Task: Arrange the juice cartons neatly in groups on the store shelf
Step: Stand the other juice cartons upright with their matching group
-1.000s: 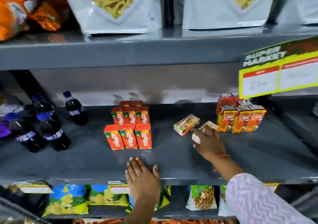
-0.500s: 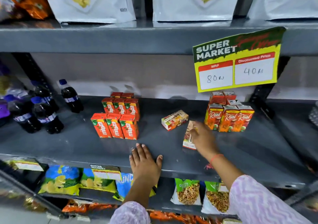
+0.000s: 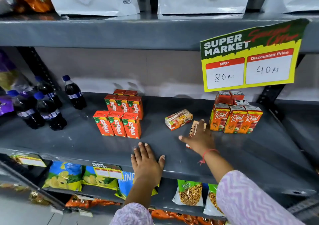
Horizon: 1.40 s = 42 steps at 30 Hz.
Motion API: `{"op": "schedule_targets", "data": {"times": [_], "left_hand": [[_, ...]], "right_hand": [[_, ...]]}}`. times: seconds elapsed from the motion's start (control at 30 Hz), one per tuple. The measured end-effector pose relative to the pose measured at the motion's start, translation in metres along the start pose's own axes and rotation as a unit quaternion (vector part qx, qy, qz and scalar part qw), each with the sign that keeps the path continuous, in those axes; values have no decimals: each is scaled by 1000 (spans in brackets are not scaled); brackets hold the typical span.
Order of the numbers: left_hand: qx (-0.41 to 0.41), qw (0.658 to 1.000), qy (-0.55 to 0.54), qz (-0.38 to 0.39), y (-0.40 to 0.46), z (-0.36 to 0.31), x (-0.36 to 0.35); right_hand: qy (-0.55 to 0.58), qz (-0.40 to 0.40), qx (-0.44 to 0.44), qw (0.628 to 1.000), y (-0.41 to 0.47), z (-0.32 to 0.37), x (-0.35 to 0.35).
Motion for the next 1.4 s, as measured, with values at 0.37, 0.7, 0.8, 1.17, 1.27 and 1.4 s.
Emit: {"op": "schedule_targets", "data": {"times": [0.37, 0.7, 0.8, 1.17, 1.27, 1.4], "left_hand": [[-10, 1000, 3, -2, -1, 1, 0], [-13, 1000, -5, 2, 3, 2, -3], [-17, 1000, -3, 2, 3, 3, -3], [-27, 1000, -11, -1, 5, 5, -5], [-27, 1000, -7, -6, 5, 5, -5], [-27, 1000, -6, -7, 4, 5, -5]], "right_hand": [[8, -104, -13, 994, -35, -13, 2], [39, -156, 12, 987, -45, -1, 60], [22, -132, 23, 991, -46, 2, 80], [-20, -40, 1, 999, -50, -13, 107], [-22, -33, 6, 999, -51, -15, 107], [-7, -7, 2, 1000, -54, -18, 107]]}}
Point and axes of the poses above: each hand's wrist, its own y-axis towards the middle knuckle, its own x-axis out of the back of the hand, z = x × y, the point moved 1 cm from there along y, towards the middle knuckle, and after that the axes turned 9 degrees about z, right-handed, at the moved point
